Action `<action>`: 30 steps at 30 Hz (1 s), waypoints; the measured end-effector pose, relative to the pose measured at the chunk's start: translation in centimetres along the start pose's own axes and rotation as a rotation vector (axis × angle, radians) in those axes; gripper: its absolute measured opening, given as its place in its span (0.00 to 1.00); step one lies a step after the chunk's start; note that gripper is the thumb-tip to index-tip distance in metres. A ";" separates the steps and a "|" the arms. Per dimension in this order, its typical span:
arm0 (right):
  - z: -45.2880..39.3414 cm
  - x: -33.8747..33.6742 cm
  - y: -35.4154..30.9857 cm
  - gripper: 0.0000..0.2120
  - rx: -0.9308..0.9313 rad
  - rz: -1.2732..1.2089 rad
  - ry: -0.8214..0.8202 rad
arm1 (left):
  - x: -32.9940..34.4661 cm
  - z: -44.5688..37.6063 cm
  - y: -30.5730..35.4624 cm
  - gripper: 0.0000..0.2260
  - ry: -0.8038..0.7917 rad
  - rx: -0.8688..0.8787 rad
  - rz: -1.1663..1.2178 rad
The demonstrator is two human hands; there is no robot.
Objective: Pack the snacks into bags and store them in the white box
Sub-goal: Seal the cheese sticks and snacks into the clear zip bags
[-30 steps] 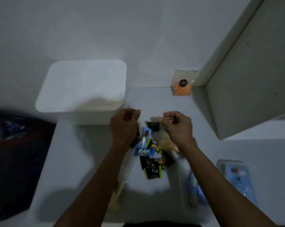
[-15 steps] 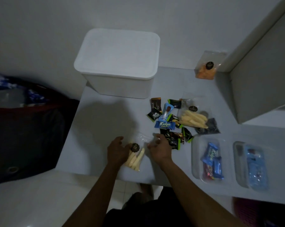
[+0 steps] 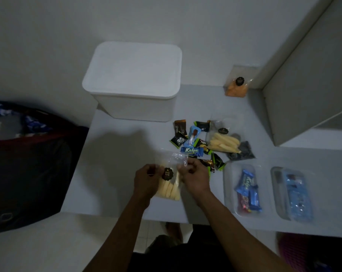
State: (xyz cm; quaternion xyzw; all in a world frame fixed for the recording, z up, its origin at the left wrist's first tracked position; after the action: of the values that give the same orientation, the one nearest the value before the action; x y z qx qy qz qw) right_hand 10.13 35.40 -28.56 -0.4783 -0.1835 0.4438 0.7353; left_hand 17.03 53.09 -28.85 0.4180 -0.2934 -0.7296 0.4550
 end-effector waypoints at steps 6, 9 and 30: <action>0.6 -5.0 -9.6 0.03 -0.224 -0.021 0.031 | 0.7 1.5 10.7 0.01 -0.046 0.244 0.163; 0.9 -7.1 -14.2 0.02 -0.328 -0.025 0.014 | 0.9 2.5 16.9 0.02 -0.067 0.392 0.277; 3.5 -7.2 -31.2 0.08 -0.783 0.726 -0.080 | 0.6 5.2 28.7 0.04 -0.077 0.726 0.195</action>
State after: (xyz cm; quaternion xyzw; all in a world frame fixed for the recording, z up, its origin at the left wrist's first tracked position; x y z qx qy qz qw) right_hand 18.74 26.70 1.28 -0.7322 -0.1860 0.5857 0.2936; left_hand 24.34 40.93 -3.37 0.4946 -0.5881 -0.5464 0.3331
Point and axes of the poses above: each hand's wrist, its own z-axis away from the middle knuckle, its own x-axis out of the palm, y = z × x, the point moved 8 cm from there along -z, towards the middle knuckle, and after that the axes turned 1 degree about -z, right-handed, at the moved point
